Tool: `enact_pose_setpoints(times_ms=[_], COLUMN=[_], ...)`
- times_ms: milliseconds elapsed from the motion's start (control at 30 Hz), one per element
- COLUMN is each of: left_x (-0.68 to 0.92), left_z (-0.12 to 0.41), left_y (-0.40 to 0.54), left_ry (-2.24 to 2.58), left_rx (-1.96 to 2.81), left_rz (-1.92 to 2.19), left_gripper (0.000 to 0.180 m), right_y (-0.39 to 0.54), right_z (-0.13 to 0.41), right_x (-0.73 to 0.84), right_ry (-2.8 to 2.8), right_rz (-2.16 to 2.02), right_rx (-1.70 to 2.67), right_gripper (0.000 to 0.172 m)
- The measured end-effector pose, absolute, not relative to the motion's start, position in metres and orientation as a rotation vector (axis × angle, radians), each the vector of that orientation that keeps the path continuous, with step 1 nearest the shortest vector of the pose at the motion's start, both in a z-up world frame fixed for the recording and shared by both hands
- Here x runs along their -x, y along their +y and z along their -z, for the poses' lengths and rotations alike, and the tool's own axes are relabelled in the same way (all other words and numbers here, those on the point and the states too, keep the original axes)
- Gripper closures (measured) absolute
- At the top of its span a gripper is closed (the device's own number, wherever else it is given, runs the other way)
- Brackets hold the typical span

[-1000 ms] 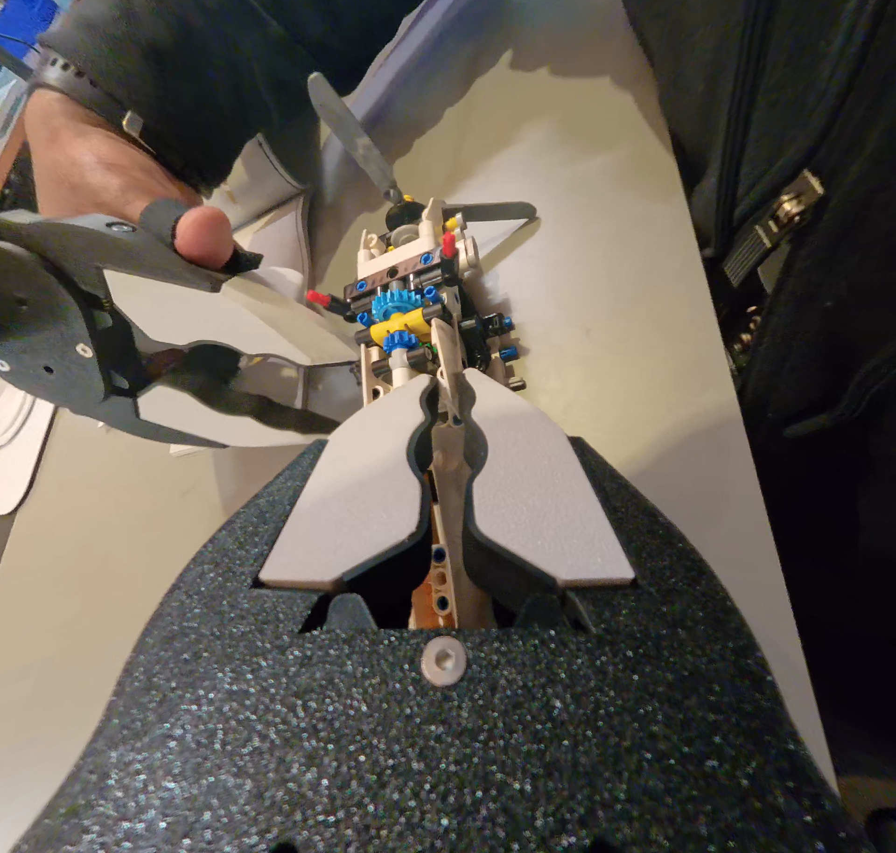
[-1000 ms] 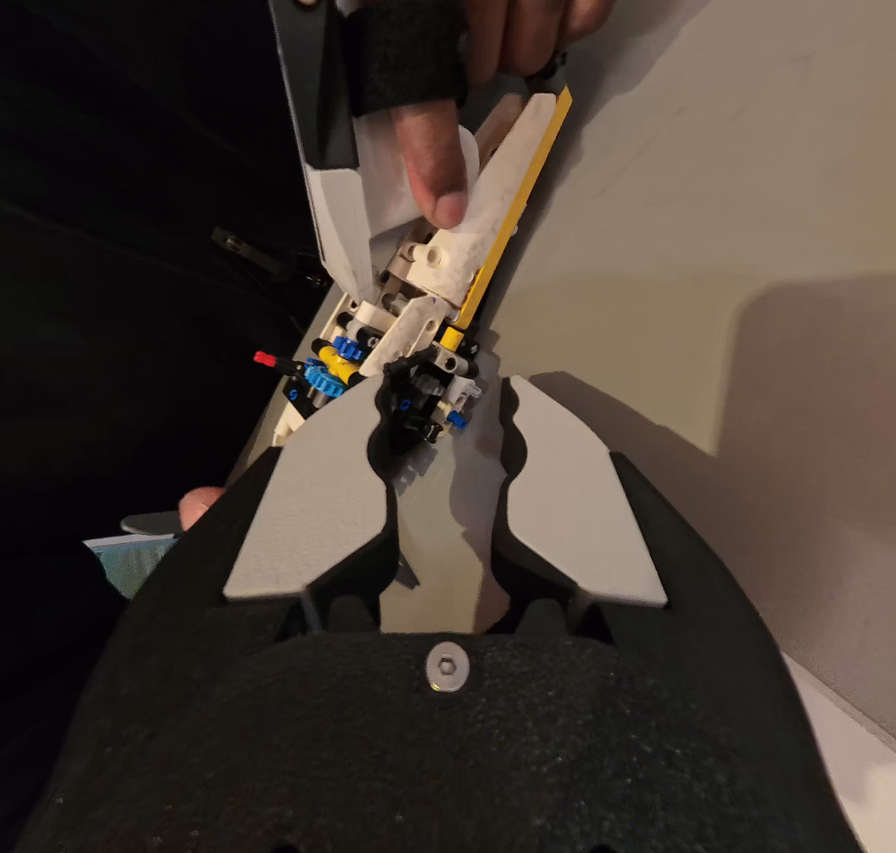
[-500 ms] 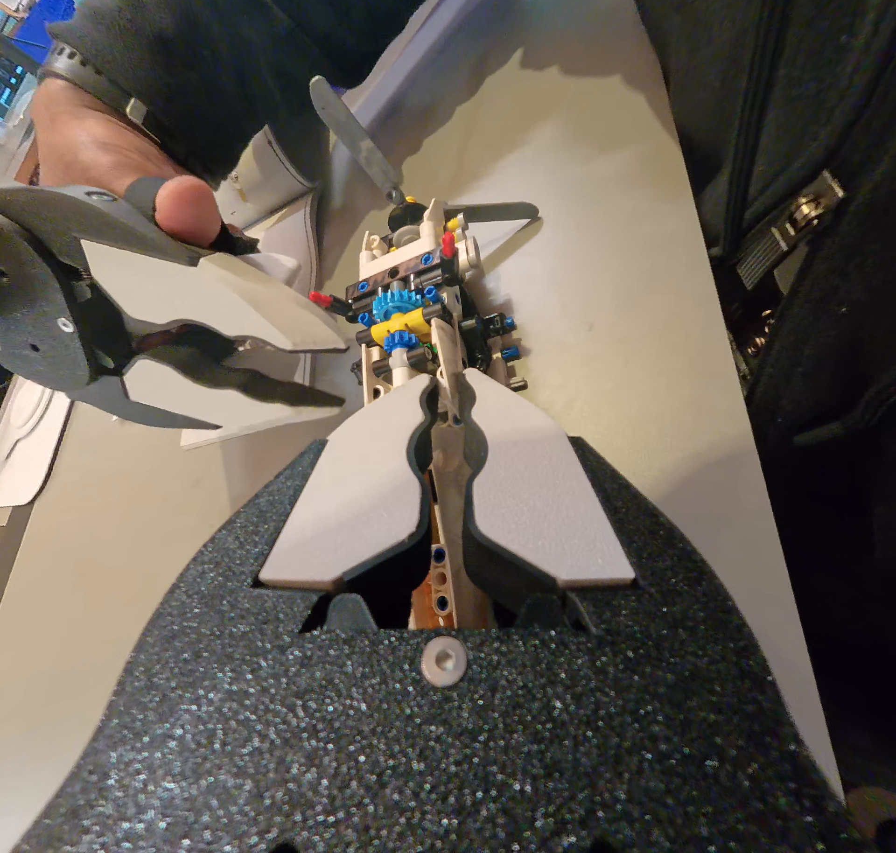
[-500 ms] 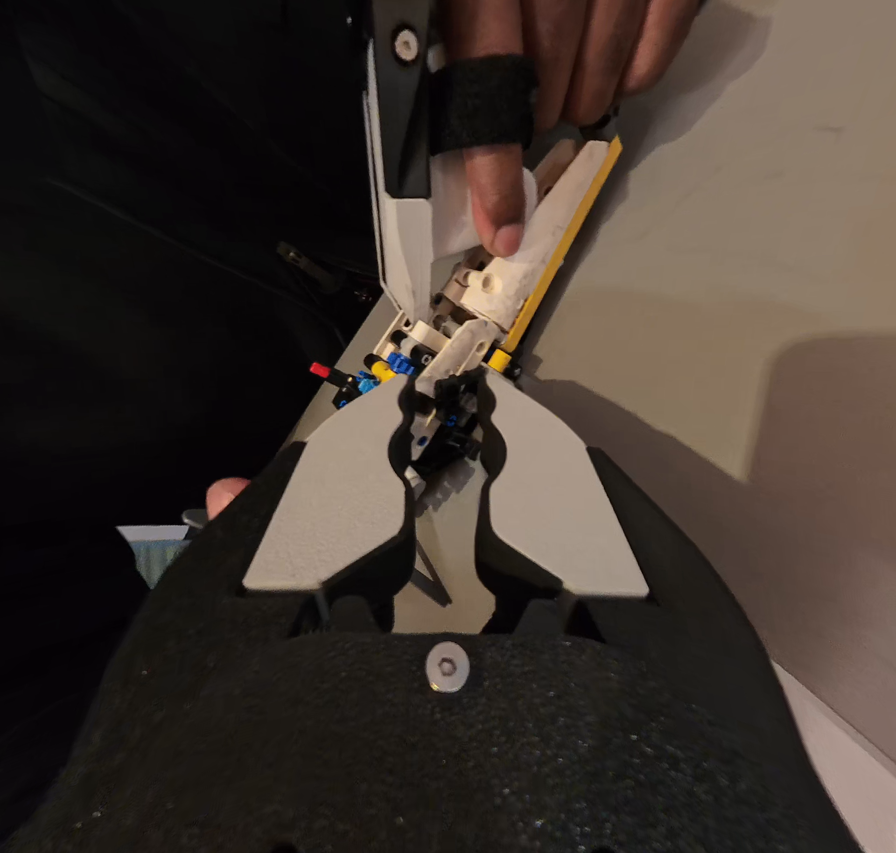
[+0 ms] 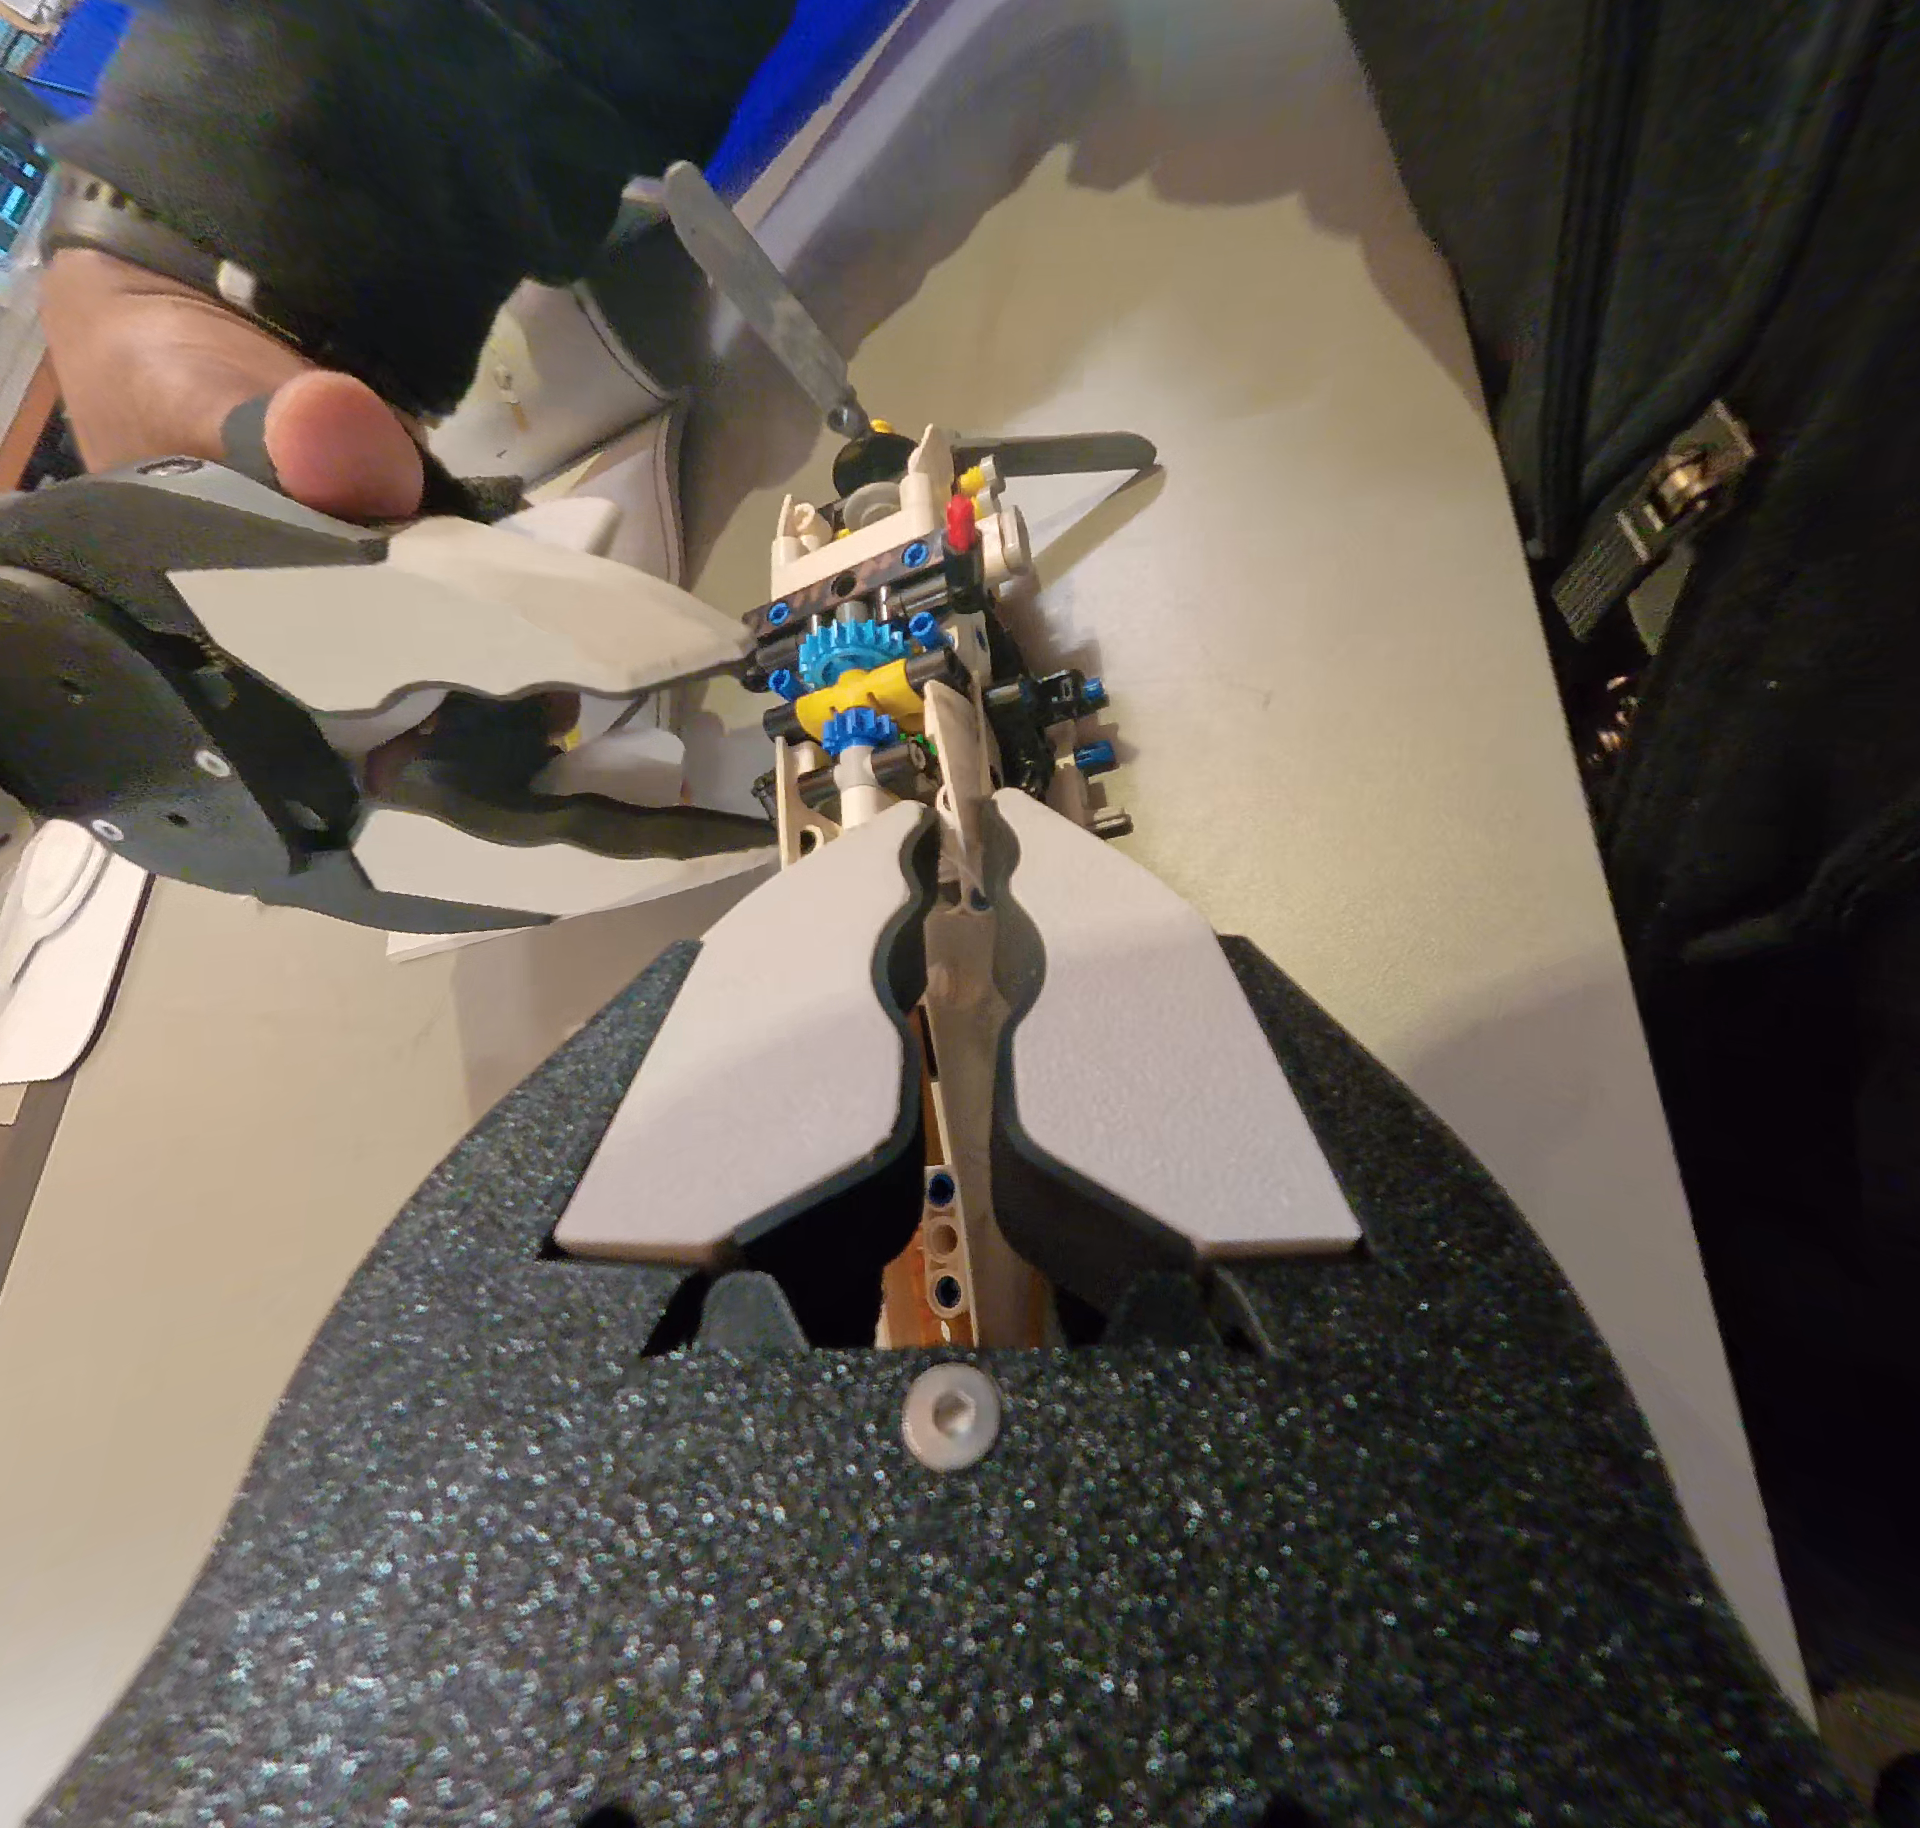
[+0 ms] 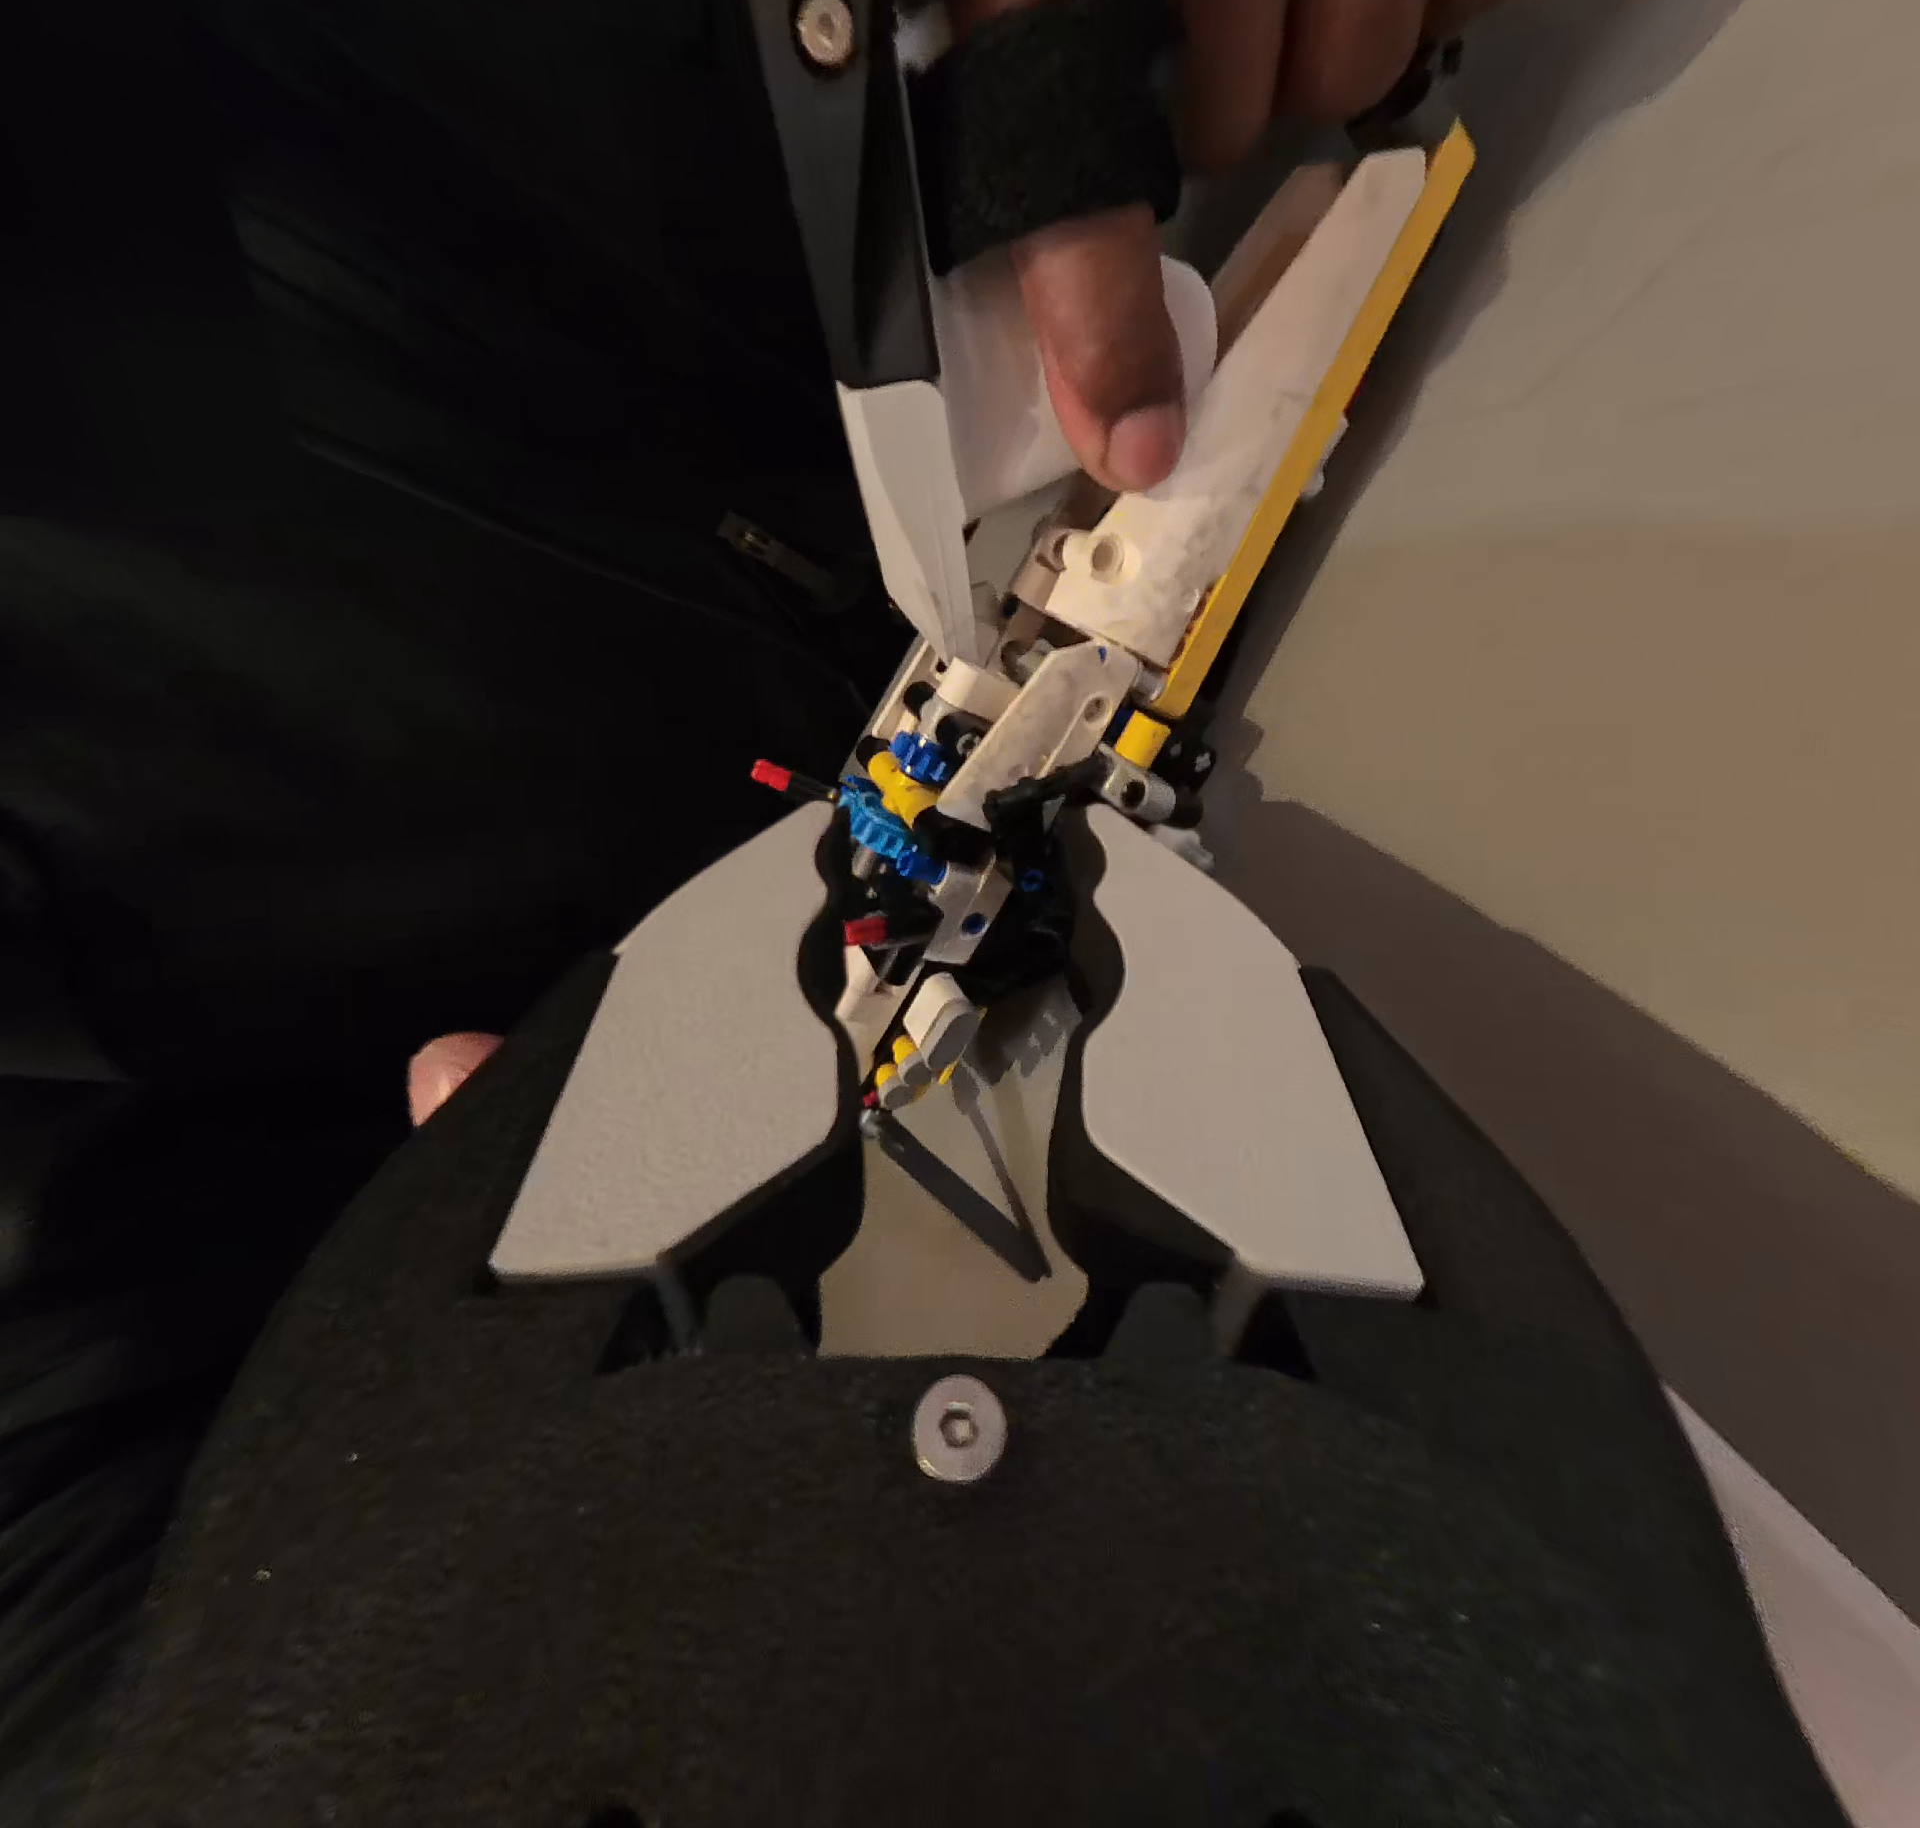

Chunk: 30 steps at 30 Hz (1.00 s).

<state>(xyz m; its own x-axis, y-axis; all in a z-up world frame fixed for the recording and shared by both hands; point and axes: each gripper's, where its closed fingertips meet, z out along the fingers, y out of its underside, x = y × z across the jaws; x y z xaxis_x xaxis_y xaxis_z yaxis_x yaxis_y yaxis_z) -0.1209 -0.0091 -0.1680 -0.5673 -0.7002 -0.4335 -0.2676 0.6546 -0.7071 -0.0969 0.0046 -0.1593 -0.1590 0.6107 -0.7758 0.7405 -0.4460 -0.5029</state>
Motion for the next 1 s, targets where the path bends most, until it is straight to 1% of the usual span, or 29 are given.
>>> enact_pose_setpoints(times_ms=[167, 200, 267, 333, 367, 400, 533, 667, 800, 1000], left_x=[0.121, 0.121, 0.121, 0.122, 0.122, 0.123, 0.121, 0.121, 0.123, 0.124], left_z=[0.168, 0.168, 0.168, 0.168, 0.168, 0.168, 0.168, 0.168, 0.168, 0.169], left_y=[-0.007, -0.006, -0.006, -0.006, -0.006, -0.006, -0.005, -0.009, -0.009, -0.008], left_ry=[2.14, 2.138, 2.142, 2.146, 2.144, 2.146, 2.15, 2.169, 2.177, 2.19], left_rx=[0.756, 0.753, 0.767, 0.782, 0.784, 0.781, 0.773, 0.707, 0.69, 0.717], left_rz=[0.766, 0.764, 0.782, 0.811, 0.82, 0.822, 0.811, 0.814, 0.833, 0.852], left_gripper=[0.171, 0.171, 0.171, 0.171, 0.171, 0.171, 0.171, 0.171, 0.171, 0.171], right_y=[0.004, 0.003, 0.0, -0.004, -0.005, -0.006, -0.009, -0.009, -0.006, -0.009], right_z=[0.158, 0.158, 0.158, 0.156, 0.154, 0.151, 0.146, 0.148, 0.145, 0.151], right_x=[0.099, 0.099, 0.099, 0.098, 0.097, 0.094, 0.088, 0.086, 0.091, 0.093], right_ry=[1.555, 1.556, 1.572, 1.586, 1.593, 1.604, 1.629, 1.657, 1.689, 1.723], right_rz=[1.632, 1.624, 1.621, 1.629, 1.639, 1.648, 1.652, 1.612, 1.673, 1.655], right_rx=[-1.919, -1.909, -1.889, -1.888, -1.893, -1.884, -1.903, -1.897, -1.921, -1.98], right_gripper=[0.132, 0.129, 0.129, 0.123, 0.124, 0.128, 0.127, 0.134, 0.134, 0.132])
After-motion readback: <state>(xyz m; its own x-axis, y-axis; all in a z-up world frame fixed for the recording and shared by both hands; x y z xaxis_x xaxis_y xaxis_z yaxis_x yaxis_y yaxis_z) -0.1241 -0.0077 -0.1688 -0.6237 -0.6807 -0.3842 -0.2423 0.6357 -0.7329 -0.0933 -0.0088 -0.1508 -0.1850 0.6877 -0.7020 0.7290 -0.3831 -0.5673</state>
